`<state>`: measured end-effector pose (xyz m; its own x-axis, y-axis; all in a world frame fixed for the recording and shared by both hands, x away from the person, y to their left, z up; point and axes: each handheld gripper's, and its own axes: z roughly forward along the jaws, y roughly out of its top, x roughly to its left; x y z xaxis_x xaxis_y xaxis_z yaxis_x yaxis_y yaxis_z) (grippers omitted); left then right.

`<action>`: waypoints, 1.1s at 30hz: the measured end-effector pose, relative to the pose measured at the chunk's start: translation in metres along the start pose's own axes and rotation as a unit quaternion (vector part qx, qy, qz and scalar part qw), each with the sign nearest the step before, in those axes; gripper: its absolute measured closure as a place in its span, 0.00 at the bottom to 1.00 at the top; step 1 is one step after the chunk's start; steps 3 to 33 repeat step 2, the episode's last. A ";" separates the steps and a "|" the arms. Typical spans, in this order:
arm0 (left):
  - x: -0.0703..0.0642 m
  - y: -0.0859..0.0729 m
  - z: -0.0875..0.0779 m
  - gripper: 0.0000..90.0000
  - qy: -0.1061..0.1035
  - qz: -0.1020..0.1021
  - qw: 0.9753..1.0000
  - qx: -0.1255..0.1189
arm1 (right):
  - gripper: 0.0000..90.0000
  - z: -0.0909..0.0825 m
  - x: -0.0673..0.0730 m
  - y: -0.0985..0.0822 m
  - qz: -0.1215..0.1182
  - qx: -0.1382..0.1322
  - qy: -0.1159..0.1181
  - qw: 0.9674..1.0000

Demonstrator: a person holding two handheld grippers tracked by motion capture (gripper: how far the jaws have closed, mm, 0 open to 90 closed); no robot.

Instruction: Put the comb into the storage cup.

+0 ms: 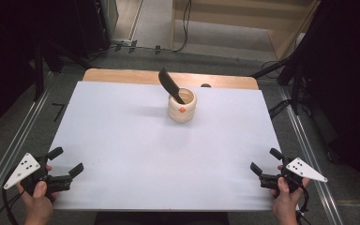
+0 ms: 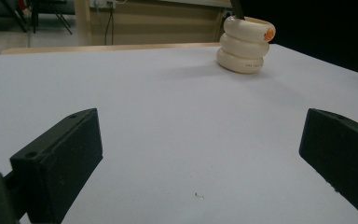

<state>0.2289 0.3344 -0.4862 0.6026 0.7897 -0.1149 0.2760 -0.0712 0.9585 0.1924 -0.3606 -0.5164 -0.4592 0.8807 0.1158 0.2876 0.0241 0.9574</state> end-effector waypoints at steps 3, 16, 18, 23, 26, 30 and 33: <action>0.000 0.000 0.000 0.00 0.001 -0.002 1.000 -0.001 | 0.00 0.003 0.001 0.000 -0.004 0.003 0.001 1.000; 0.000 0.000 0.000 0.00 0.001 -0.002 1.000 -0.001 | 0.00 0.003 0.001 0.000 -0.004 0.003 0.001 1.000; 0.000 0.000 0.000 0.00 0.001 -0.002 1.000 -0.001 | 0.00 0.003 0.001 0.000 -0.004 0.003 0.001 1.000; 0.000 0.000 0.000 0.00 0.001 -0.002 1.000 -0.001 | 0.00 0.003 0.001 0.000 -0.004 0.003 0.001 1.000; 0.000 0.000 0.000 0.00 0.001 -0.002 1.000 -0.001 | 0.00 0.003 0.001 0.000 -0.004 0.003 0.001 1.000; 0.000 0.000 0.000 0.00 0.001 -0.002 1.000 -0.001 | 0.00 0.003 0.001 0.000 -0.004 0.003 0.001 1.000; 0.000 0.000 0.000 0.00 0.001 -0.002 1.000 -0.001 | 0.00 0.003 0.001 0.000 -0.004 0.003 0.001 1.000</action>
